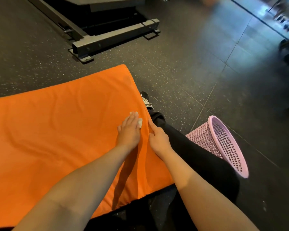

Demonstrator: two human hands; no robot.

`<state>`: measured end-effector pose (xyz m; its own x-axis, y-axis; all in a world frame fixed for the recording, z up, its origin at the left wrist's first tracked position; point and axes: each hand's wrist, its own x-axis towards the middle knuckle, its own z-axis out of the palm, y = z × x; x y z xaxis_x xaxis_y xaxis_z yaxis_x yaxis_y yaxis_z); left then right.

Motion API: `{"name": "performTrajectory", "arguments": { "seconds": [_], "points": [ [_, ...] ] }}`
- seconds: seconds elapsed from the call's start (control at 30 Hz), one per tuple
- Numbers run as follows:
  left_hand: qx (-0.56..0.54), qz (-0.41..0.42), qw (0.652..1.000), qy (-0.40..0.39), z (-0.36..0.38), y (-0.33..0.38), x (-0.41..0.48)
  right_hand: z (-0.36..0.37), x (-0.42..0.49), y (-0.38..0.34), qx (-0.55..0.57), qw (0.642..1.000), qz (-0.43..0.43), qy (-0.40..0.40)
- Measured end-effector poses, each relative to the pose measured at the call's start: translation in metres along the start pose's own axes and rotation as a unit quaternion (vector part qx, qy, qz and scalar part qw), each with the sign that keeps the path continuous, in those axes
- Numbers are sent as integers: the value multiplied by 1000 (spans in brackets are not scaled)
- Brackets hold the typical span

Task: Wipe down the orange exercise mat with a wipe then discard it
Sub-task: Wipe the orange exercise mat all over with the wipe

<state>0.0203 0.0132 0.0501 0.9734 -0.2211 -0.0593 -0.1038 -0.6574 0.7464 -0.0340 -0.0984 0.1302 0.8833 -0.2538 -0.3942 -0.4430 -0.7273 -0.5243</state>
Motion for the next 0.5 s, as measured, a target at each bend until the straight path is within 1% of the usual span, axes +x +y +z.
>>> {"name": "performTrajectory", "arguments": {
  "seconds": [0.07, 0.13, 0.2, 0.27, 0.3, 0.33, 0.43, 0.47, 0.5],
  "points": [
    [-12, 62, 998, -7, 3, 9, -4, -6, -7, -6, 12, 1000, -19, -1],
    [-24, 108, 994, -3, 2, 13, -5, -13, -11, -12, 66, 998, -17, -4],
    [-50, 122, 991, 0, -3, 11, -3, -15, -10, -14, 84, 996, -2, -3],
    [-55, 119, 991, 11, -6, 4, -1, -10, 3, -7, 74, 997, 2, -6],
    [-48, 103, 993, 28, -7, 1, -2, -8, 6, -9, 67, 998, 5, -8],
    [-38, 67, 996, 48, -9, 0, -4, -8, 3, -14, 67, 998, 7, -10],
    [-37, -92, 989, 106, -16, 3, -9, -12, -5, -27, 70, 997, -8, -18],
    [-46, -113, 986, 118, -18, 5, -9, -13, -4, -27, 68, 997, -11, -20],
    [-63, -115, 983, 127, -18, 8, -9, -14, -4, -28, 61, 998, -13, -15]
  ]
}}
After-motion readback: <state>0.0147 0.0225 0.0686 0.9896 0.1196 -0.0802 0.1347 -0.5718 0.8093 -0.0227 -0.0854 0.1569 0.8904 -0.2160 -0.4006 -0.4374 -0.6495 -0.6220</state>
